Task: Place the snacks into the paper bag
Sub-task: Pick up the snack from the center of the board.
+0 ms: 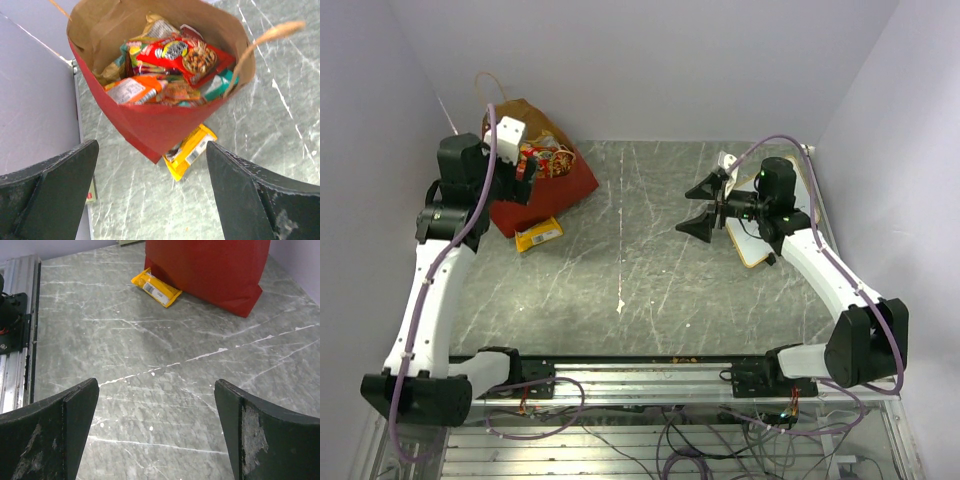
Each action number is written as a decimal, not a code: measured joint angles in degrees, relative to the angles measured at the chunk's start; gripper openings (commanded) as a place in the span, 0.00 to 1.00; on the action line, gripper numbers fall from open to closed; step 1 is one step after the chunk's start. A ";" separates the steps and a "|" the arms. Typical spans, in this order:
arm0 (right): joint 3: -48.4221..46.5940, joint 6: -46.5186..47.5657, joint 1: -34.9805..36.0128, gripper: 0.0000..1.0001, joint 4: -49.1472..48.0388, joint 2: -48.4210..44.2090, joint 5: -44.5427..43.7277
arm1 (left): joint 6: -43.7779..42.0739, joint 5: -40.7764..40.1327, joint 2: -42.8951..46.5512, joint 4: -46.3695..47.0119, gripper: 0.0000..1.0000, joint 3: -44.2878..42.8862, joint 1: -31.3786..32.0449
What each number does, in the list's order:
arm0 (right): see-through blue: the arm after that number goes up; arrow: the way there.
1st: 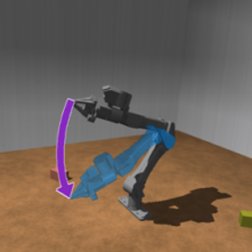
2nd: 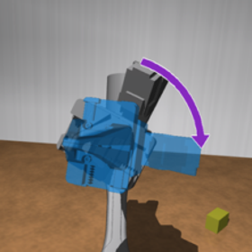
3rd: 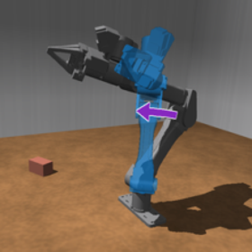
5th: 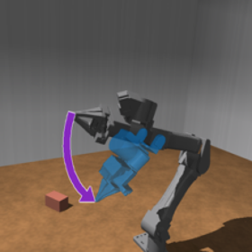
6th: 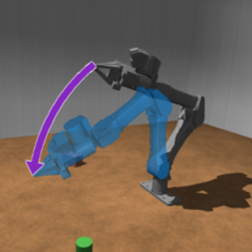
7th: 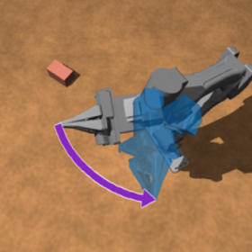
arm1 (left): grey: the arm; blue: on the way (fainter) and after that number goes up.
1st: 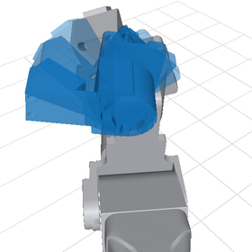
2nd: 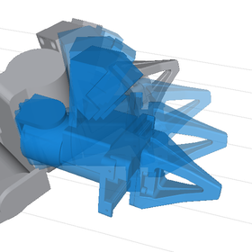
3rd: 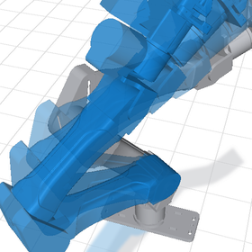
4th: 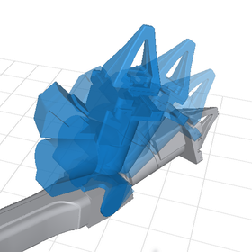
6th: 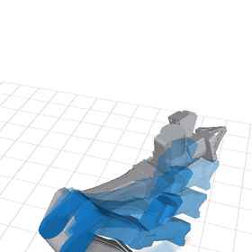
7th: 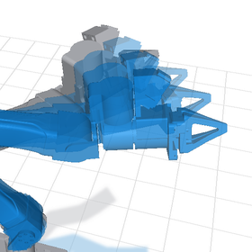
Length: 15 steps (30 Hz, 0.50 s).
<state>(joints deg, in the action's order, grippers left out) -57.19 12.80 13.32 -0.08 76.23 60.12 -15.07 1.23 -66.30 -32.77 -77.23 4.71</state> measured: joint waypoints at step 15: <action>-3.67 4.79 -0.76 1.00 11.06 0.48 -6.32 | -7.91 5.73 15.13 -6.43 0.99 17.51 -0.02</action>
<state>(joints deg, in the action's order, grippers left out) -60.86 17.58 12.56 10.98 76.71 53.80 -22.98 6.96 -51.18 -39.20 -59.72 4.69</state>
